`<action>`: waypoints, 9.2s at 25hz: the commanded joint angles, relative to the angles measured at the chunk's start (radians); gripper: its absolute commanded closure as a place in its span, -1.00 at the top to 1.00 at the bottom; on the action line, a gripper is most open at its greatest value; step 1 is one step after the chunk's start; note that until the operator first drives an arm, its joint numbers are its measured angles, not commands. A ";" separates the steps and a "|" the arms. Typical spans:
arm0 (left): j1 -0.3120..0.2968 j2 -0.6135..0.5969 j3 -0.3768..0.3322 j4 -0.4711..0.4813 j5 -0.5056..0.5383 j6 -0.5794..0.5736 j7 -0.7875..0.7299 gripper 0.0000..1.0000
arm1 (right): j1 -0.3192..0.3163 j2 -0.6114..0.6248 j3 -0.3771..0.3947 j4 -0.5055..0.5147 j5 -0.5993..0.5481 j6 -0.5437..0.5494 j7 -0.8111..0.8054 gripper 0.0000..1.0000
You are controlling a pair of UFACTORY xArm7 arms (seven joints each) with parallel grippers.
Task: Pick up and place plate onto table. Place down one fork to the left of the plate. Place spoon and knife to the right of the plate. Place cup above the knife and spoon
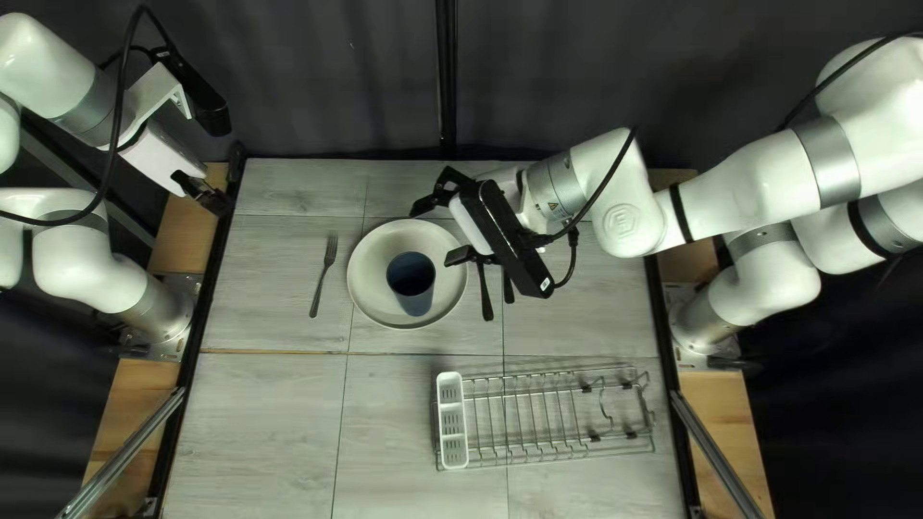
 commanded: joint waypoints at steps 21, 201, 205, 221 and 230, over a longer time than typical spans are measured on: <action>0.000 0.000 0.000 0.000 0.000 0.000 0.000 1.00 | 0.003 0.027 0.016 0.003 0.004 0.001 0.022 1.00; 0.000 0.000 0.000 0.000 0.000 0.000 0.000 1.00 | -0.105 0.114 0.012 -0.144 -0.594 0.281 0.108 1.00; 0.000 0.000 0.000 0.000 0.000 0.000 0.000 1.00 | -0.105 0.114 0.012 -0.144 -0.594 0.281 0.108 1.00; 0.000 0.000 0.000 0.000 0.000 0.000 0.000 1.00 | -0.101 0.133 0.021 -0.148 -0.592 0.282 0.116 1.00; 0.000 0.000 0.000 0.000 0.000 0.000 0.000 1.00 | -0.084 0.132 0.018 -0.140 -0.577 0.279 0.112 1.00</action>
